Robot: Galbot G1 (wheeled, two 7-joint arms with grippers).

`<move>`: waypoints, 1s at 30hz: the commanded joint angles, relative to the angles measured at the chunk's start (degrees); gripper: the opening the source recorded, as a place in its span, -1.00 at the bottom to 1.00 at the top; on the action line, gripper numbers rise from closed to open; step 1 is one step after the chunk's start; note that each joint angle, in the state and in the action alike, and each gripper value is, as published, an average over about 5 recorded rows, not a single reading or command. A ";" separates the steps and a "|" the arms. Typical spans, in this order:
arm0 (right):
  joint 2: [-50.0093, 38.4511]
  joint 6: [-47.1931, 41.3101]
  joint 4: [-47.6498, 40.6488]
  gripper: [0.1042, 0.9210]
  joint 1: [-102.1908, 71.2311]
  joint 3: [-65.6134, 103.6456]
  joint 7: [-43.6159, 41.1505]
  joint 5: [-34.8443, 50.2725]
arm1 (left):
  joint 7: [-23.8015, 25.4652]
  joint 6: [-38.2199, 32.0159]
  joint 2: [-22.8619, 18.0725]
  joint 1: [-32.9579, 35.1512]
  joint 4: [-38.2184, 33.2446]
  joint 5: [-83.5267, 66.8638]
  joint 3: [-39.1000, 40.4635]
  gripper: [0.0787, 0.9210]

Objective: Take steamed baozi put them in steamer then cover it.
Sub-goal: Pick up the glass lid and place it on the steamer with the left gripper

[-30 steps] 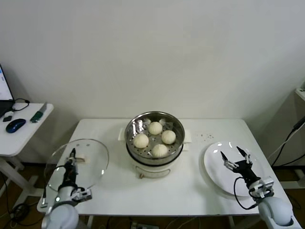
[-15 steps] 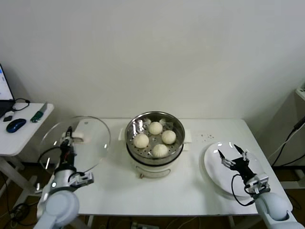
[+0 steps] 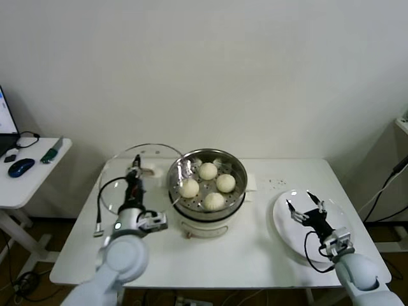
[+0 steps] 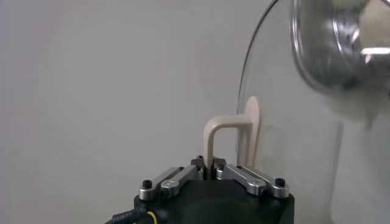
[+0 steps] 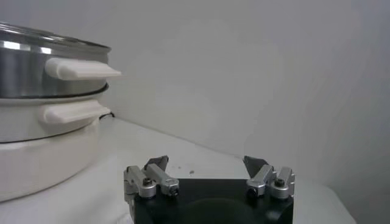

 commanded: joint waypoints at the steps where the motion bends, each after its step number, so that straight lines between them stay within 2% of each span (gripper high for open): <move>1: -0.09 -0.14 -0.33 0.76 0.24 -0.02 0.32 -1.41 | 6.89 2.90 -11.84 -10.72 5.60 6.00 11.08 -0.83; 7: 0.13 -0.05 -0.50 0.76 -0.69 1.41 0.03 -2.50 | 6.14 2.90 -17.40 -12.78 10.86 8.14 12.35 -0.83; 15: 0.43 0.11 -0.45 0.76 -2.43 4.12 -0.40 -2.87 | 6.97 2.90 -21.60 -14.20 17.39 10.36 13.19 -0.83; 23: 0.90 0.49 -0.81 0.76 -3.30 5.54 -1.05 -2.99 | 7.05 2.90 -23.70 -13.83 20.23 10.96 13.09 -0.83; 30: 1.40 0.74 -1.01 0.76 -3.68 6.14 -1.16 -3.06 | 6.86 2.90 -23.89 -13.98 21.10 10.88 13.62 -0.83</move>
